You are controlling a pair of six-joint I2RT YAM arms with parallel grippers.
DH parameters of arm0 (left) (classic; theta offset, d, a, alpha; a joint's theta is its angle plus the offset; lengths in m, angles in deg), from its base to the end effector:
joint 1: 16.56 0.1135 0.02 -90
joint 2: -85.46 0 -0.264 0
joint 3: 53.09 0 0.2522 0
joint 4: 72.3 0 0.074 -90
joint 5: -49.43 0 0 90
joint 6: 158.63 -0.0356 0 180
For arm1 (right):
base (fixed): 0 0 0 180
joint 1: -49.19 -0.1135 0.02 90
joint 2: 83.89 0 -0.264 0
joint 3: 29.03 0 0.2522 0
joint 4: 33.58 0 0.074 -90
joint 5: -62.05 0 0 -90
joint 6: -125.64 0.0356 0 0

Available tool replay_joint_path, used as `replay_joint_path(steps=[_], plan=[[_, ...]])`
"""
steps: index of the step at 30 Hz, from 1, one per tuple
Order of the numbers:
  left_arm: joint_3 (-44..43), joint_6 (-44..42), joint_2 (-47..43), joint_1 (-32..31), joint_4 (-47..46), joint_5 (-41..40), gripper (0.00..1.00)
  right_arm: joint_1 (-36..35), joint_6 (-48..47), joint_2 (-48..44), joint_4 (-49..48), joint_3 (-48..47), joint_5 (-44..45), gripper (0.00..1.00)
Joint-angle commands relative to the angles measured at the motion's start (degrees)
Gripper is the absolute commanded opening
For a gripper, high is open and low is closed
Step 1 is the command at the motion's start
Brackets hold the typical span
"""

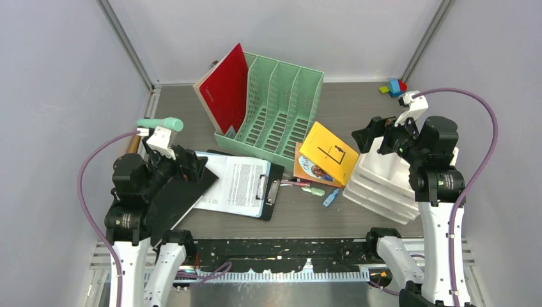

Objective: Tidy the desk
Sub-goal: Pick up the book from the center of the board.

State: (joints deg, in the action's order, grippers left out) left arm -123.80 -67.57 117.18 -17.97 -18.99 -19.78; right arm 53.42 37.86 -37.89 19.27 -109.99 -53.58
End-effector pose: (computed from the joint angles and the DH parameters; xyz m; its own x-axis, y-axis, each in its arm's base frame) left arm 0.0951 -0.0150 0.3844 -0.2540 -0.0110 -0.9671 0.3622 0.9261 -0.1057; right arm 0.1450 0.0047 0.4153 -0.3194 0.0586 -0.9458 -0.3319 0.9279 0.1696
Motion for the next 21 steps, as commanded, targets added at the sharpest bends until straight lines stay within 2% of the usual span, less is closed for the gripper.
replay_joint_path(steps=[1, 12, 17, 21], plan=[[0.76, -0.36, -0.48, 0.18, -2.20, 0.06, 0.99, -0.19, -0.50, -0.49, -1.29, -1.19, -0.34, 1.00], [1.58, -0.80, -0.94, 0.18, -1.95, -0.33, 0.99, -0.33, -1.94, 0.28, 0.50, -3.27, -1.55, 1.00], [1.40, -0.80, -0.68, 0.18, -1.22, -0.13, 0.99, -1.64, -6.07, 2.31, 2.07, -6.09, -2.29, 0.98], [1.94, -2.47, -0.51, 0.18, -1.23, -0.08, 0.99, -3.98, -9.01, 5.68, 3.08, -9.90, 0.81, 0.96]])
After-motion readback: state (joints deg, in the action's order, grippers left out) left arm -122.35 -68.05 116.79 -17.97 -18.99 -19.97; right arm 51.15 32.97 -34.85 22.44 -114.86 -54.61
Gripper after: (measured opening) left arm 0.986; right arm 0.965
